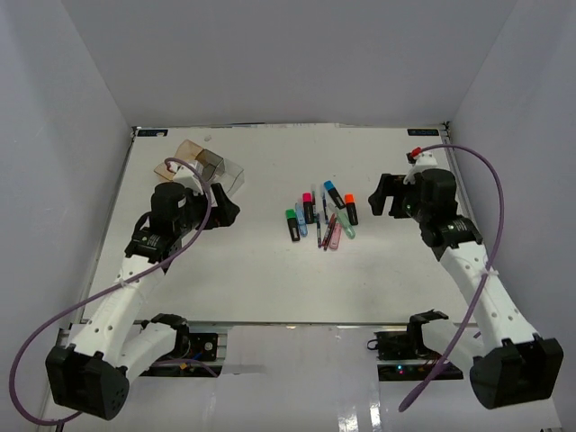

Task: Sort the stationery into containers
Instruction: Pick up the pen from the center of the board.

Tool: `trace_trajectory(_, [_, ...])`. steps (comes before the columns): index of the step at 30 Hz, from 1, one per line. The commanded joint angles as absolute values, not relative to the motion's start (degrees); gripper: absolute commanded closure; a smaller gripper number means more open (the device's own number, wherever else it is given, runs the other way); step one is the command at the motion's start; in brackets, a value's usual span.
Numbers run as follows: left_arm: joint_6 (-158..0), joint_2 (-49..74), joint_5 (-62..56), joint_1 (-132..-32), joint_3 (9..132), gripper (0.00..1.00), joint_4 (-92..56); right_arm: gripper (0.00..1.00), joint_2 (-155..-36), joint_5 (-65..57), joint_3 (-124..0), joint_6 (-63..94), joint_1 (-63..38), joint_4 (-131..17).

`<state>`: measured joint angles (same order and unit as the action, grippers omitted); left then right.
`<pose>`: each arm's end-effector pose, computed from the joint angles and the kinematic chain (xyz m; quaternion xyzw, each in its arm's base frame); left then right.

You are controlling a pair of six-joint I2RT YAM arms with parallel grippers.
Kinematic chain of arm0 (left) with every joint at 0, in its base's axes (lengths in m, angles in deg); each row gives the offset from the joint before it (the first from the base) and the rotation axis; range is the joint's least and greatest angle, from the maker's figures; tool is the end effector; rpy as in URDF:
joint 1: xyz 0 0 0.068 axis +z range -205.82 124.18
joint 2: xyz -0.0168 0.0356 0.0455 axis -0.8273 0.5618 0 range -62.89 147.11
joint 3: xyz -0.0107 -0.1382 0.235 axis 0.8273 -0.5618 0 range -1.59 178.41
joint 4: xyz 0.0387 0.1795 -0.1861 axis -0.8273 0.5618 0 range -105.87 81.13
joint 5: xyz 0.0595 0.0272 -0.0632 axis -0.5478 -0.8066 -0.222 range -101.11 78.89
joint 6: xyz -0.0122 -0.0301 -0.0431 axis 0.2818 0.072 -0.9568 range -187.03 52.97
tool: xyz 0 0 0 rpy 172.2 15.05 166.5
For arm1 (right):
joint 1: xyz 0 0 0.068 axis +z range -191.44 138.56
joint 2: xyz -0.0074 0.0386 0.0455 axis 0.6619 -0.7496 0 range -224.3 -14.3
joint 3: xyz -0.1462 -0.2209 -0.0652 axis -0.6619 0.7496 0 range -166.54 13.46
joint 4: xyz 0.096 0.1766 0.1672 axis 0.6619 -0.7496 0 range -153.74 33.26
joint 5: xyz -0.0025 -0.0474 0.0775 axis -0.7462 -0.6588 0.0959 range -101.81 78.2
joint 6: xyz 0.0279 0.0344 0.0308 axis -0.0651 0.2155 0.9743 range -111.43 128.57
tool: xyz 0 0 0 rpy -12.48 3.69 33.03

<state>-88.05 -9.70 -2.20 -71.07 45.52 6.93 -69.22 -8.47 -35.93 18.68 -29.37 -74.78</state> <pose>0.1987 -0.0598 0.3057 -0.0037 0.8594 -0.2213 0.4609 0.2130 0.0477 0.3218 -0.0303 0.8359 0.1292 0.5327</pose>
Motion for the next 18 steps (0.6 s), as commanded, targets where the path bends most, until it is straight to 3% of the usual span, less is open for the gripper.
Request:
trace_trajectory(1, [-87.34, -8.40, 1.02, -71.20, 42.19, 0.02, -0.39, 0.10, -75.63, -9.69, -39.36, 21.49, -28.79, -73.36])
trace_trajectory(15, [-86.72, -9.45, -1.88, -70.85, 38.66, 0.02, -0.05, 0.00, -100.25, -19.27, -44.11, 19.47, -22.37, -66.41])
trace_trajectory(18, [-86.90, -8.84, -1.01, -70.85, 38.75, 0.02, 0.12, 0.09, -103.59, -19.45, -45.07, 19.82, -21.40, -65.44])
